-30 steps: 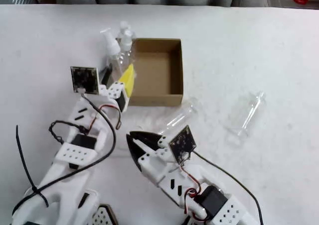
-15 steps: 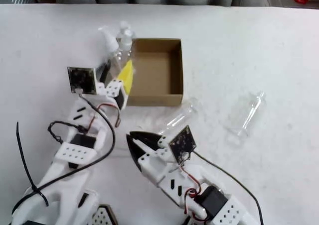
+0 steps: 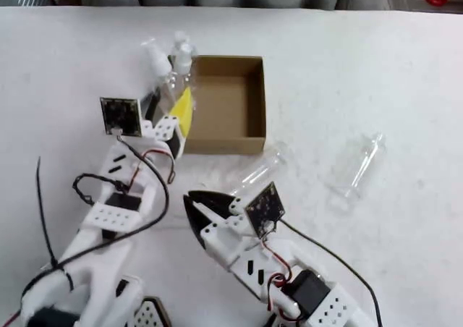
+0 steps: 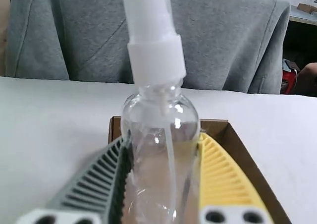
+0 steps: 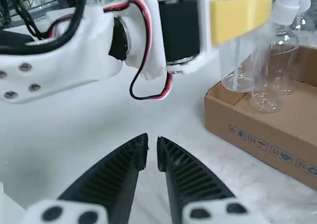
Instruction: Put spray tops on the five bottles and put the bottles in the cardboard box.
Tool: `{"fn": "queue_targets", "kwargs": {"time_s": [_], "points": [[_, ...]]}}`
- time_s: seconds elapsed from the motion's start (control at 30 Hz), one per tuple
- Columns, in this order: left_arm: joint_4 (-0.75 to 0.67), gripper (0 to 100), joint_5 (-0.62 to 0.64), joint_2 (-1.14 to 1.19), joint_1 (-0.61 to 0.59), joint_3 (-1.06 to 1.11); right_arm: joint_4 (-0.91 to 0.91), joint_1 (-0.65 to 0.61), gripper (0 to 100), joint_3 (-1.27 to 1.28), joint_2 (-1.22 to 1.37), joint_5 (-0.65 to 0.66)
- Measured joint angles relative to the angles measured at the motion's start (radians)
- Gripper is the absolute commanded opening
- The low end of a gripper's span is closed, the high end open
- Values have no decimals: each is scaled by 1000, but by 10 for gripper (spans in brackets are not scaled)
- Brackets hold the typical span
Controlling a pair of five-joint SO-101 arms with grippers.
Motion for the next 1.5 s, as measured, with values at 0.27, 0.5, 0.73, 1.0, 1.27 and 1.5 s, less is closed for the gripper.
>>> {"fn": "queue_targets", "kwargs": {"time_s": [0.27,0.5,0.73,1.0,1.27,1.5], "points": [[-212,21,0,207,-15,0,0,0,15,0,0,0],[-216,21,0,218,-15,2,0,0,15,0,0,0],[-218,21,0,218,-15,29,0,0,15,0,0,0],[-242,21,0,292,-15,29,0,0,15,0,0,0],[-367,21,0,416,-15,29,0,0,16,0,0,0],[-390,21,0,462,-15,29,0,0,17,0,0,0]]}}
